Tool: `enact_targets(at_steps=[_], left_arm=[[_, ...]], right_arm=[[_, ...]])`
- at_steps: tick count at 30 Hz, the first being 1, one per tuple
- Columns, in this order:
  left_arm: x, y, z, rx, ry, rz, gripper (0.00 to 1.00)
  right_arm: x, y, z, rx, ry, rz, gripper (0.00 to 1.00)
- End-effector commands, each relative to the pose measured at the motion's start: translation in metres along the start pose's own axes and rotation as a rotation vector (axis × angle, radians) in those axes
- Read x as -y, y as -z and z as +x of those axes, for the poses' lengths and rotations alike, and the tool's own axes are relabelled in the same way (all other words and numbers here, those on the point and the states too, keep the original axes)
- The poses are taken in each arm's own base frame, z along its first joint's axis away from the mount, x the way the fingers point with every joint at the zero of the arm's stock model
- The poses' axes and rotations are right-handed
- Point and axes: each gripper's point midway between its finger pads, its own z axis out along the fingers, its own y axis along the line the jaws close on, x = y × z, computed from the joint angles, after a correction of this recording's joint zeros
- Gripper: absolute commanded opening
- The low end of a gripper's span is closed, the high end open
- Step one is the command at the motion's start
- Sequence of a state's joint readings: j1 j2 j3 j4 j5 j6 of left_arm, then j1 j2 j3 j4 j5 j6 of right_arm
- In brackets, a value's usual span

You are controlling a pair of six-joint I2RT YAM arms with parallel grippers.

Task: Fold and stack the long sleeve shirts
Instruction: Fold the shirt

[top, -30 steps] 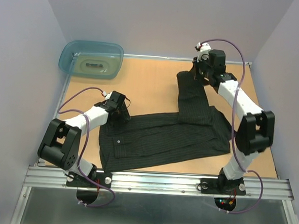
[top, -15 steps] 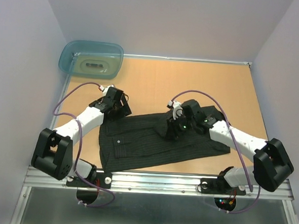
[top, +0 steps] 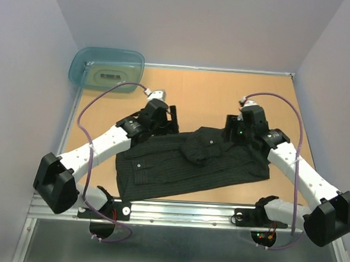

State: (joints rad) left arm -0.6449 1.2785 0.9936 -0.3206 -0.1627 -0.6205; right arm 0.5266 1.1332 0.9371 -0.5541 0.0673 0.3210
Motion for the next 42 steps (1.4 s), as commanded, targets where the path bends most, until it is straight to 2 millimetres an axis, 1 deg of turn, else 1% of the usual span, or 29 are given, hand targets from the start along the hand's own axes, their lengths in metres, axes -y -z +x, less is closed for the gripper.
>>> enact_targets(at_steps=[1,2,3,4,5,6,7,8,9,10,11,12,13,14,15,16,17,20,22,24,26,30,37,42], left_arm=[[0.069,0.007,-0.005,0.072,-0.185,0.084,0.93],[0.076,-0.004,0.002,0.065,-0.221,0.058,0.93],[0.099,-0.001,-0.002,0.082,-0.239,0.089,0.93],[0.111,-0.003,0.004,0.072,-0.264,0.095,0.93],[0.131,-0.002,0.017,0.057,-0.3,0.126,0.93],[0.15,-0.011,0.019,0.052,-0.322,0.132,0.93],[0.16,-0.015,0.026,0.038,-0.339,0.13,0.92],[0.171,-0.028,0.048,0.001,-0.379,0.121,0.91],[0.18,-0.033,0.054,-0.009,-0.391,0.123,0.9],[0.197,-0.03,0.05,0.002,-0.393,0.141,0.89],[0.201,-0.045,0.069,-0.027,-0.431,0.117,0.89],[0.207,-0.049,0.075,-0.034,-0.449,0.115,0.89],[0.218,-0.049,0.074,-0.029,-0.457,0.123,0.88],[0.218,-0.062,0.091,-0.05,-0.491,0.1,0.88],[0.22,-0.066,0.096,-0.056,-0.506,0.093,0.88],[0.221,-0.075,0.103,-0.067,-0.525,0.074,0.87],[0.224,-0.076,0.107,-0.069,-0.538,0.071,0.86],[0.223,-0.083,0.11,-0.064,-0.547,0.039,0.84],[0.217,-0.091,0.116,-0.067,-0.552,0.004,0.82],[0.206,-0.097,0.121,-0.078,-0.558,-0.038,0.8],[0.197,-0.1,0.125,-0.084,-0.564,-0.077,0.79],[0.187,-0.106,0.131,-0.094,-0.57,-0.11,0.77],[0.18,-0.107,0.133,-0.089,-0.582,-0.145,0.76],[0.184,-0.103,0.135,-0.091,-0.587,-0.133,0.76]], right_arm=[[0.083,0.003,-0.006,0.039,-0.301,0.294,0.68],[0.103,0.007,-0.008,0.057,-0.365,0.342,0.71],[0.111,0.008,-0.008,0.062,-0.392,0.36,0.73],[0.119,0.009,-0.006,0.063,-0.417,0.379,0.74],[0.125,0.008,-0.004,0.061,-0.45,0.396,0.76],[0.136,0.009,0.0,0.058,-0.487,0.425,0.78],[0.141,0.008,0.004,0.049,-0.508,0.438,0.79],[0.152,0.01,0.006,0.056,-0.565,0.462,0.81],[0.157,0.01,0.013,0.049,-0.597,0.477,0.82],[0.163,0.011,0.014,0.058,-0.623,0.489,0.83],[0.171,0.014,0.015,0.07,-0.662,0.507,0.84],[0.179,0.017,0.017,0.076,-0.686,0.531,0.85],[0.184,0.019,0.018,0.082,-0.7,0.54,0.85],[0.191,0.024,0.017,0.098,-0.714,0.562,0.86],[0.193,0.026,0.017,0.104,-0.717,0.571,0.86],[0.196,0.028,0.017,0.111,-0.721,0.582,0.86],[0.195,0.029,0.016,0.116,-0.72,0.577,0.86],[0.193,0.028,0.016,0.117,-0.729,0.566,0.86],[0.192,0.027,0.017,0.116,-0.732,0.556,0.86],[0.191,0.027,0.018,0.111,-0.726,0.552,0.86],[0.191,0.027,0.017,0.114,-0.723,0.548,0.86],[0.188,0.023,0.019,0.107,-0.724,0.529,0.86],[0.186,0.022,0.019,0.109,-0.721,0.511,0.86],[0.185,0.021,0.018,0.111,-0.719,0.502,0.86]])
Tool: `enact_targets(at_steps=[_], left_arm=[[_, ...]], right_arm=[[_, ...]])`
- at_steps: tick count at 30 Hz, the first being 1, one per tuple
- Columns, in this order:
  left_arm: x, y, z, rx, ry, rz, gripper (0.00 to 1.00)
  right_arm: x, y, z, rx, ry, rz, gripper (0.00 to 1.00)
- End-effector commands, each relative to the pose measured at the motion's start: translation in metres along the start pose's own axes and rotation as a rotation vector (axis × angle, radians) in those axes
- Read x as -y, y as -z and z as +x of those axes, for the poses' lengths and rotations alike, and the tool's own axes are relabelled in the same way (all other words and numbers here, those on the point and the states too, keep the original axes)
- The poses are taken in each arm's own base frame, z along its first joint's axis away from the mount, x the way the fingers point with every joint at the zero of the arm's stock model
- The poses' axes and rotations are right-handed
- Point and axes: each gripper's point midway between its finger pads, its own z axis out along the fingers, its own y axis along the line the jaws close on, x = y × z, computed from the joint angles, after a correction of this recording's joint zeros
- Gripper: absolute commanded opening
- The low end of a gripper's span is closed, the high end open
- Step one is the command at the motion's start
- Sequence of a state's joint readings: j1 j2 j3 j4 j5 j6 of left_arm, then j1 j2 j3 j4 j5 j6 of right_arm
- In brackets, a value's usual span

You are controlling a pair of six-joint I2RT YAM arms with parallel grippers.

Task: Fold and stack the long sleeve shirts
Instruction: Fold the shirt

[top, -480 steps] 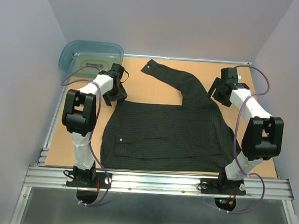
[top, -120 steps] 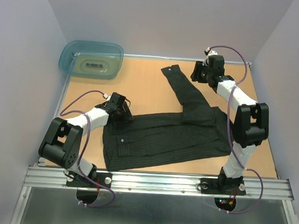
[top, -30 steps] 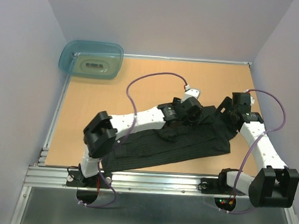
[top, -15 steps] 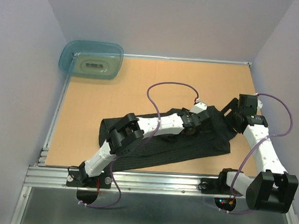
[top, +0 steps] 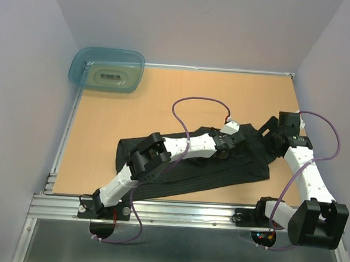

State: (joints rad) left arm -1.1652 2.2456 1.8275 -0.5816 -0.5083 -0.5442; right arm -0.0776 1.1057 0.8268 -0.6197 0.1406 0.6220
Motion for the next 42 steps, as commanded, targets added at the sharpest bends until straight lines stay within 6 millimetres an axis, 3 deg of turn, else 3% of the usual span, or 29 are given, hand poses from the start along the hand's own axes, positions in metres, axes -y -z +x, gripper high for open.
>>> enact_targets(at_steps=[1,6,10,13,16,22,26,28,29,31,32,35,42], left_arm=[[0.002,0.016,-0.019,0.051,0.021,-0.01,0.76],[0.001,0.012,-0.014,0.037,0.007,-0.026,0.74],[-0.002,0.01,-0.01,0.025,0.004,-0.045,0.57],[-0.004,0.014,-0.014,0.038,0.011,-0.049,0.35],[-0.006,0.015,-0.015,0.04,0.012,-0.052,0.22],[-0.019,0.034,-0.027,0.059,0.037,-0.067,0.03],[-0.05,0.072,-0.037,0.071,0.084,-0.065,0.01],[-0.065,0.08,-0.024,0.037,0.085,-0.063,0.01],[-0.075,0.095,-0.029,0.048,0.111,-0.042,0.01],[-0.085,0.105,-0.02,0.026,0.125,-0.026,0.01],[-0.095,0.105,-0.005,-0.01,0.109,-0.038,0.01],[-0.109,0.135,0.008,-0.033,0.116,0.033,0.01],[-0.126,0.178,0.047,-0.108,0.114,0.175,0.01]], right_arm=[[-0.005,0.001,-0.005,0.033,-0.009,-0.034,0.86],[-0.006,0.002,-0.005,0.031,-0.006,-0.044,0.86],[-0.007,0.001,-0.004,0.029,-0.008,-0.046,0.86],[-0.007,0.001,-0.004,0.026,-0.004,-0.05,0.85],[-0.008,0.003,-0.006,0.035,-0.001,-0.054,0.85],[-0.015,0.006,-0.008,0.029,0.038,-0.094,0.84],[-0.024,0.009,-0.006,0.014,0.101,-0.153,0.82],[-0.032,0.011,-0.002,-0.008,0.117,-0.2,0.8],[-0.034,0.01,0.001,-0.02,0.13,-0.211,0.79],[-0.039,0.011,0.004,-0.038,0.144,-0.244,0.77],[-0.041,0.011,0.004,-0.041,0.156,-0.256,0.77],[-0.048,0.013,0.006,-0.046,0.178,-0.291,0.76],[-0.062,0.018,0.007,-0.059,0.204,-0.355,0.73]])
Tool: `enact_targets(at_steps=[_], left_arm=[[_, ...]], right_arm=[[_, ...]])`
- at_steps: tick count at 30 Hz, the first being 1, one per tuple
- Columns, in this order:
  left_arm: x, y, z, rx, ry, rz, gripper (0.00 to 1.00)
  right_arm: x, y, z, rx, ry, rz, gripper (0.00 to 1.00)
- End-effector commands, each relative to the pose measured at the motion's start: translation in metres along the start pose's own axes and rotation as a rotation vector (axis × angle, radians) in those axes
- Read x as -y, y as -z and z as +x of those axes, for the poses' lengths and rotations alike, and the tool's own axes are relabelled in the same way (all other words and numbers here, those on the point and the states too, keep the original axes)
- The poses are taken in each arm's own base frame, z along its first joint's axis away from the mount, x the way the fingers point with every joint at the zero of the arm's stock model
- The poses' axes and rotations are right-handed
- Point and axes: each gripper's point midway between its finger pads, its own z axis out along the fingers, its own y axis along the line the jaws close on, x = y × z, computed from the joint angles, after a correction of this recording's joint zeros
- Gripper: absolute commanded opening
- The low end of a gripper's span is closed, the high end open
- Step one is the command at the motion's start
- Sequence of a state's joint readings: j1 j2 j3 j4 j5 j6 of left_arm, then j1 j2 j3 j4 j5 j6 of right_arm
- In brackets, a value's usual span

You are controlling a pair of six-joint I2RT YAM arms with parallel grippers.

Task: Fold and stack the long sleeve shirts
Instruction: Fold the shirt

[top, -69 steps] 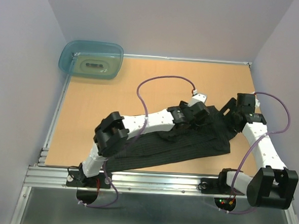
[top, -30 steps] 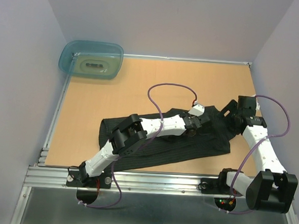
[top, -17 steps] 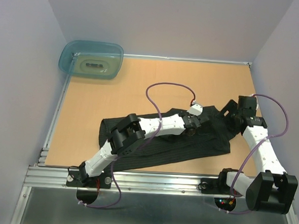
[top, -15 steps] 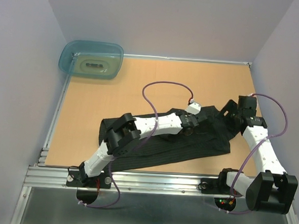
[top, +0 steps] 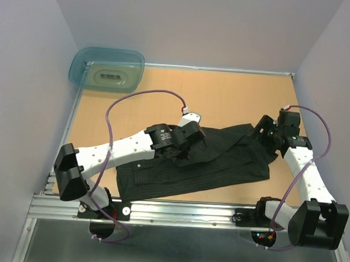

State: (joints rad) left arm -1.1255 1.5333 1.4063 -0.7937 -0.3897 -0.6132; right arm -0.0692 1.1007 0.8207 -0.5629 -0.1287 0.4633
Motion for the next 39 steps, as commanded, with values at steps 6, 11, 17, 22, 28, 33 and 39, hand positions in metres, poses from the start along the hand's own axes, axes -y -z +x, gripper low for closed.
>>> enact_targets(at_steps=[6,11,17,22,28,33,39], left_arm=[[-0.02,0.028,0.066,-0.146,0.039,0.122,0.01],[-0.032,0.029,0.091,-0.154,0.085,0.146,0.01],[-0.026,0.034,0.092,-0.136,0.084,0.202,0.01],[-0.008,0.053,0.094,-0.135,0.028,0.302,0.01],[0.034,0.074,0.094,-0.142,-0.059,0.479,0.01],[0.069,0.089,0.1,-0.17,-0.157,0.586,0.01],[0.096,0.092,0.106,-0.196,-0.256,0.655,0.01]], right_arm=[[-0.032,0.001,-0.01,0.009,0.058,-0.139,0.72],[-0.042,-0.001,-0.003,-0.004,0.064,-0.202,0.72],[-0.043,-0.007,0.004,-0.029,0.058,-0.212,0.72],[-0.044,-0.007,0.003,-0.028,0.066,-0.21,0.71],[-0.045,-0.011,0.002,-0.034,0.069,-0.203,0.71],[-0.045,-0.011,-0.003,-0.02,0.075,-0.196,0.71],[-0.045,-0.01,-0.002,-0.018,0.077,-0.196,0.71]])
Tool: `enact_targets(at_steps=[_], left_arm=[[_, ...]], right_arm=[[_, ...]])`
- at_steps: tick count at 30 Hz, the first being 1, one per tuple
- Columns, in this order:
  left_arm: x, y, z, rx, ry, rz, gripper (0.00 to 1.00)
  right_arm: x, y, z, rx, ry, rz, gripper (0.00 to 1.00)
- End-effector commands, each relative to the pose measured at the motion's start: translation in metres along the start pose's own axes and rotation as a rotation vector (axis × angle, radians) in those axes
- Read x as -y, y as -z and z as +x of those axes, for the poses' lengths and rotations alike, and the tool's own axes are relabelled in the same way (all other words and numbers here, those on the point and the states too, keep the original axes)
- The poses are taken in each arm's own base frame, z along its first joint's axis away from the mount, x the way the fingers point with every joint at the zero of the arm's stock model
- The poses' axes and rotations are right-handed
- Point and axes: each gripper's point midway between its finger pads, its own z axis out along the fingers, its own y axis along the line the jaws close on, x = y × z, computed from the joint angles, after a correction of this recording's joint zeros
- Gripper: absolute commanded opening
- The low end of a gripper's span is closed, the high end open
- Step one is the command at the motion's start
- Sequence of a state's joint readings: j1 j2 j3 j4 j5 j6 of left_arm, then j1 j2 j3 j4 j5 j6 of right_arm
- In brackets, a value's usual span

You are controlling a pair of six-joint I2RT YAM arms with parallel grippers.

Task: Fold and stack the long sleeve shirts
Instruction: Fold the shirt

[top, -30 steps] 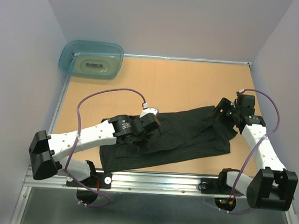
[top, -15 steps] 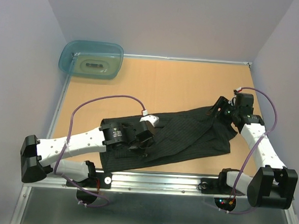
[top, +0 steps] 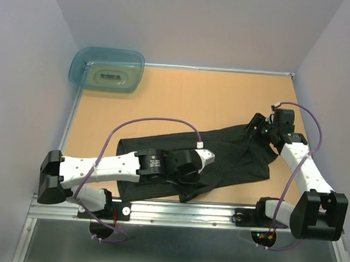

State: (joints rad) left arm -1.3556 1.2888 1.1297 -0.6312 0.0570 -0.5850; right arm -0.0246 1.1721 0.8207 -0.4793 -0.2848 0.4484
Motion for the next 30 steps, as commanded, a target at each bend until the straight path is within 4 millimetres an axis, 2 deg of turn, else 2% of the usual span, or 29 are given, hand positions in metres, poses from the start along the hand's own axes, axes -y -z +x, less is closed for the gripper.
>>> enact_targets(at_steps=[1,5,7,8,11,14,15,16,19,20,21,22,23,27,28,29,30], left_arm=[[0.029,0.002,-0.01,-0.001,-0.094,0.097,0.01],[0.04,-0.003,-0.006,-0.037,-0.168,0.101,0.01],[0.053,-0.003,-0.008,-0.038,-0.228,0.114,0.01],[0.06,0.002,-0.015,-0.021,-0.244,0.127,0.01],[0.066,0.004,-0.034,0.035,-0.265,0.116,0.01],[0.053,0.004,-0.065,0.11,-0.195,0.046,0.01],[0.045,0.003,-0.072,0.114,-0.159,0.028,0.01],[0.013,-0.003,-0.092,0.145,-0.073,-0.067,0.01],[-0.038,-0.01,-0.11,0.157,0.139,-0.206,0.01],[-0.068,-0.013,-0.116,0.174,0.25,-0.258,0.03],[-0.082,-0.015,-0.119,0.187,0.305,-0.284,0.04],[-0.095,-0.018,-0.12,0.19,0.358,-0.3,0.07],[-0.121,-0.023,-0.125,0.215,0.432,-0.319,0.12],[-0.164,-0.038,-0.142,0.272,0.544,-0.382,0.33],[-0.167,-0.04,-0.146,0.276,0.551,-0.388,0.41],[-0.166,-0.043,-0.156,0.291,0.537,-0.371,0.53],[-0.161,-0.05,-0.167,0.286,0.522,-0.344,0.58]], right_arm=[[-0.009,0.004,-0.016,0.068,0.034,-0.024,0.71],[-0.007,0.005,-0.015,0.075,0.039,-0.017,0.71],[-0.007,0.005,-0.016,0.078,0.039,-0.016,0.71],[-0.008,0.005,-0.016,0.076,0.038,-0.019,0.71],[-0.01,0.006,-0.018,0.081,0.042,-0.024,0.71],[-0.012,0.009,-0.023,0.097,0.046,-0.027,0.71],[-0.013,0.011,-0.025,0.104,0.048,-0.029,0.71],[-0.015,0.013,-0.026,0.111,0.05,-0.032,0.71],[-0.017,0.016,-0.027,0.12,0.053,-0.04,0.71],[-0.018,0.017,-0.027,0.119,0.056,-0.047,0.71],[-0.019,0.017,-0.027,0.119,0.063,-0.05,0.71],[-0.02,0.018,-0.027,0.119,0.066,-0.057,0.72],[-0.02,0.017,-0.026,0.117,0.068,-0.058,0.72],[-0.024,0.018,-0.023,0.108,0.095,-0.075,0.72],[-0.024,0.018,-0.021,0.104,0.099,-0.075,0.72],[-0.023,0.017,-0.019,0.1,0.101,-0.075,0.72],[-0.023,0.017,-0.019,0.1,0.103,-0.075,0.72]])
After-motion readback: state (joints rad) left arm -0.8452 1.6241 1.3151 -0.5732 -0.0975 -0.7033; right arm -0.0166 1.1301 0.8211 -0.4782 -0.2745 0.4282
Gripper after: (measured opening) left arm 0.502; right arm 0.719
